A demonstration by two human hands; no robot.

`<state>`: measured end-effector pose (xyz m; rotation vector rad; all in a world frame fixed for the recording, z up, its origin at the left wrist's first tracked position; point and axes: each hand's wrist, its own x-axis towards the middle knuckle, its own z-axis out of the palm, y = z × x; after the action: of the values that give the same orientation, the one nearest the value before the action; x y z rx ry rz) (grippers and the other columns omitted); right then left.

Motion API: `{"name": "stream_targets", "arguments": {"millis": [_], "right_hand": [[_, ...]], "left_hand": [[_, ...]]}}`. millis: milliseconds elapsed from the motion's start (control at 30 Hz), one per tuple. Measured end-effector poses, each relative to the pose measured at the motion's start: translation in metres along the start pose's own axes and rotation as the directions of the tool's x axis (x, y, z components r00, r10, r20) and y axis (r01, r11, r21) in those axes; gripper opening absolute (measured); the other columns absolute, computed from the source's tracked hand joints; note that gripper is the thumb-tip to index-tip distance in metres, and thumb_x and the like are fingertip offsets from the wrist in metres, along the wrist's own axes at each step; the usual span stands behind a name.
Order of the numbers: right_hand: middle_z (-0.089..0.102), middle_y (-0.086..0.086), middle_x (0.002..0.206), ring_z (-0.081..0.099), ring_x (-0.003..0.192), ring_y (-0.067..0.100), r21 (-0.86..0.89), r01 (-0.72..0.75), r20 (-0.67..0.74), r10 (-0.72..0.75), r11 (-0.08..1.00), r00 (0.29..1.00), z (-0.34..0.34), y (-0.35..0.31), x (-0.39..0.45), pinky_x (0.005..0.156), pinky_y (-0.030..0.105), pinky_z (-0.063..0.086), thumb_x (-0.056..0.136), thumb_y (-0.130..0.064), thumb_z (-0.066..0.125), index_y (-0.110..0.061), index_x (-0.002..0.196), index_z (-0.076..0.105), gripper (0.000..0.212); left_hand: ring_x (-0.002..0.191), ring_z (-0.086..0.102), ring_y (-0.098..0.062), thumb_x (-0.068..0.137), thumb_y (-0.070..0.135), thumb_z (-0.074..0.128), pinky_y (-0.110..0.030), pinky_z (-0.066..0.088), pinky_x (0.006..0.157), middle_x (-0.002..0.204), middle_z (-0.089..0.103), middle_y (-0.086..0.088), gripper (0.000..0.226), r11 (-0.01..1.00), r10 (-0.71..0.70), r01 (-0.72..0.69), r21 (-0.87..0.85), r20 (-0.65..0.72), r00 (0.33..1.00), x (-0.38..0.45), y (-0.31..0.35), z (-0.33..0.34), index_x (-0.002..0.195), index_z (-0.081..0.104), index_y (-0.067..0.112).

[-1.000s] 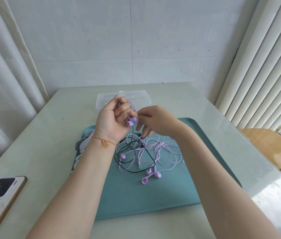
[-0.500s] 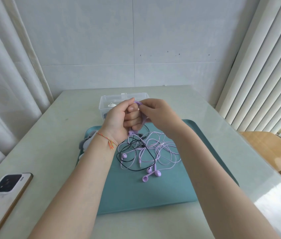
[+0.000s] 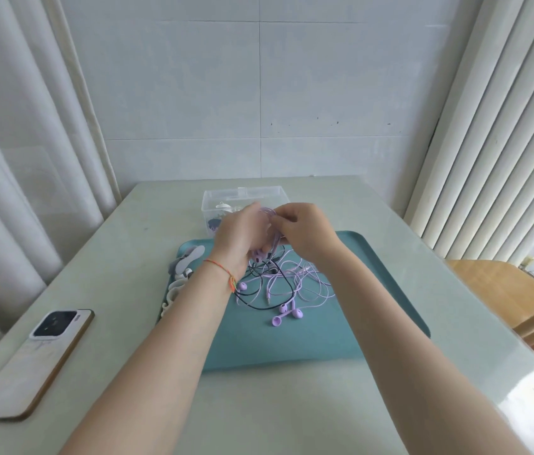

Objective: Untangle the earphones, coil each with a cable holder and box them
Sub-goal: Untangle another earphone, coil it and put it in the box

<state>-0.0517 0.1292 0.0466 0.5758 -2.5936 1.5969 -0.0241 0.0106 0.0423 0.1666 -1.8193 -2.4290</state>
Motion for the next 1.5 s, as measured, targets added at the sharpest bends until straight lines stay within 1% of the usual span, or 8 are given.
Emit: {"name": "stream_targets", "arguments": {"millis": [233,333,500,700,833,1100,1300,1500], "right_hand": [[0.072,0.012,0.079,0.069,0.076,0.033,0.043,-0.01,-0.003,0.01,0.999,1.0,-0.015,-0.01,-0.013,0.083,0.046,0.056,0.092,-0.009,0.056,-0.005,0.085,0.069,0.016],[0.06,0.0,0.073,0.05,0.06,0.013,-0.155,0.021,-0.013,-0.023,0.988,1.0,-0.023,-0.013,-0.018,0.057,0.02,0.042,0.094,-0.015,0.054,-0.01,0.091,0.072,0.019],[0.048,-0.006,0.072,0.04,0.059,0.009,-0.242,0.065,-0.035,-0.075,0.968,0.997,-0.035,-0.012,-0.02,0.049,0.015,0.028,0.095,-0.017,0.053,-0.014,0.092,0.073,0.02],[0.054,0.002,0.056,0.043,0.045,0.013,0.105,-0.032,-0.047,0.037,0.994,0.998,-0.043,-0.005,-0.022,0.046,0.02,0.034,0.092,-0.01,0.056,-0.01,0.081,0.068,0.017],[0.057,-0.001,0.052,0.047,0.043,0.013,0.261,-0.076,-0.055,0.093,0.962,0.994,-0.041,0.0,-0.019,0.051,0.022,0.039,0.092,-0.009,0.058,-0.013,0.075,0.068,0.02],[0.056,0.01,0.066,0.048,0.052,0.018,0.474,-0.163,-0.011,0.19,0.865,0.982,-0.024,-0.002,-0.014,0.058,0.024,0.045,0.096,-0.003,0.051,-0.005,0.079,0.066,0.022],[0.054,0.006,0.058,0.044,0.043,0.012,0.277,-0.15,-0.043,0.168,0.949,0.985,-0.01,-0.006,-0.011,0.049,0.02,0.04,0.094,-0.005,0.052,-0.003,0.085,0.069,0.019],[0.052,-0.001,0.056,0.041,0.049,0.014,-0.023,-0.016,-0.063,0.015,1.0,0.998,-0.001,-0.011,-0.003,0.051,0.022,0.035,0.093,-0.006,0.053,-0.008,0.083,0.071,0.02]], "left_hand": [[0.034,0.021,-0.007,0.101,0.026,0.048,-0.022,0.035,0.043,0.042,0.023,0.007,0.036,0.999,0.011,-0.013,0.029,0.069,0.998,-0.008,0.009,0.001,0.07,0.053,0.008],[0.037,0.024,-0.007,0.1,0.023,0.05,-0.019,0.036,0.043,0.047,0.026,0.005,0.034,0.998,0.033,-0.036,0.054,0.06,0.998,-0.008,0.008,0.001,0.071,0.053,0.006],[0.042,0.028,-0.009,0.1,0.027,0.051,-0.028,0.036,0.051,0.05,0.028,0.007,0.034,0.969,0.088,-0.104,0.225,0.079,0.993,-0.005,0.002,0.001,0.071,0.054,0.009],[0.043,0.036,-0.009,0.101,0.025,0.048,-0.02,0.035,0.041,0.056,0.035,0.005,0.026,0.992,0.042,-0.062,0.108,0.177,0.983,-0.009,0.002,0.005,0.081,0.054,0.009],[0.048,0.044,-0.01,0.101,0.022,0.047,-0.027,0.051,0.061,0.062,0.042,0.001,0.024,1.0,0.014,-0.014,-0.001,0.197,0.98,-0.007,-0.002,0.003,0.084,0.056,0.009],[0.066,0.06,-0.015,0.101,0.022,0.046,-0.032,0.052,0.067,0.082,0.054,-0.008,0.027,0.999,0.05,-0.052,0.005,0.152,0.987,-0.007,-0.005,-0.006,0.08,0.057,0.008],[0.071,0.058,-0.018,0.101,0.024,0.048,-0.025,0.047,0.055,0.075,0.061,-0.005,0.03,0.999,0.03,-0.032,0.043,0.046,0.998,-0.002,-0.007,-0.021,0.078,0.061,0.01],[0.083,0.061,-0.017,0.099,0.026,0.047,-0.034,0.046,0.078,0.09,0.068,-0.004,0.028,0.974,0.011,-0.017,0.224,0.025,1.0,0.0,-0.006,-0.048,0.086,0.069,0.015]]}}
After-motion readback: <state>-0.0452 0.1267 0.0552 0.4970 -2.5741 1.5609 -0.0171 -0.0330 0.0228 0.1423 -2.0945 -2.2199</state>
